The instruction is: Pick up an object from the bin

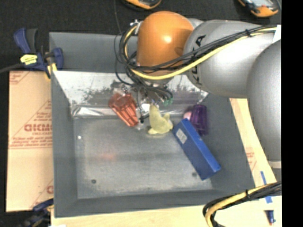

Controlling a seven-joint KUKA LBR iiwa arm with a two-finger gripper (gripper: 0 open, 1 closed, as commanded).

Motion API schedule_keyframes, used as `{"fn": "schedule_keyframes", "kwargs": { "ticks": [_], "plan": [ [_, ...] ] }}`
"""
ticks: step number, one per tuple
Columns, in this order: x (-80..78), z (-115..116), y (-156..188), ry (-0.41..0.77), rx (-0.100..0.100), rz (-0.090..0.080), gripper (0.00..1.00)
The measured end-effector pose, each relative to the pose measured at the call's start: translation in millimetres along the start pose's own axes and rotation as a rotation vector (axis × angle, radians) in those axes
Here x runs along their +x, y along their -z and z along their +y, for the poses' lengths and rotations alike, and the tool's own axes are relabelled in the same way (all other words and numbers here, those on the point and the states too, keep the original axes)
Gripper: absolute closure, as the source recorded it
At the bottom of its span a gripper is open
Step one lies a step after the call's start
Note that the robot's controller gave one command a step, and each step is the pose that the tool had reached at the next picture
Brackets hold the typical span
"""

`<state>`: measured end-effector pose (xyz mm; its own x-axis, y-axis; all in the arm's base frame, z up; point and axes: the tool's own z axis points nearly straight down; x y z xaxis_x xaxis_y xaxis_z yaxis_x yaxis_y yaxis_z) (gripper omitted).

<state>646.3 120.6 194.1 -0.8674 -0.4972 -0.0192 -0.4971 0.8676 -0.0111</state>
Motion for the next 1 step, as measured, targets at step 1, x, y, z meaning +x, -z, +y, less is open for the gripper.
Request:
{"fn": "schedule_keyframes", "kwargs": {
  "ticks": [1],
  "plan": [
    [1.0, -0.3, 72.9, -0.104, 0.000, 0.001, 0.00]
  ]
}}
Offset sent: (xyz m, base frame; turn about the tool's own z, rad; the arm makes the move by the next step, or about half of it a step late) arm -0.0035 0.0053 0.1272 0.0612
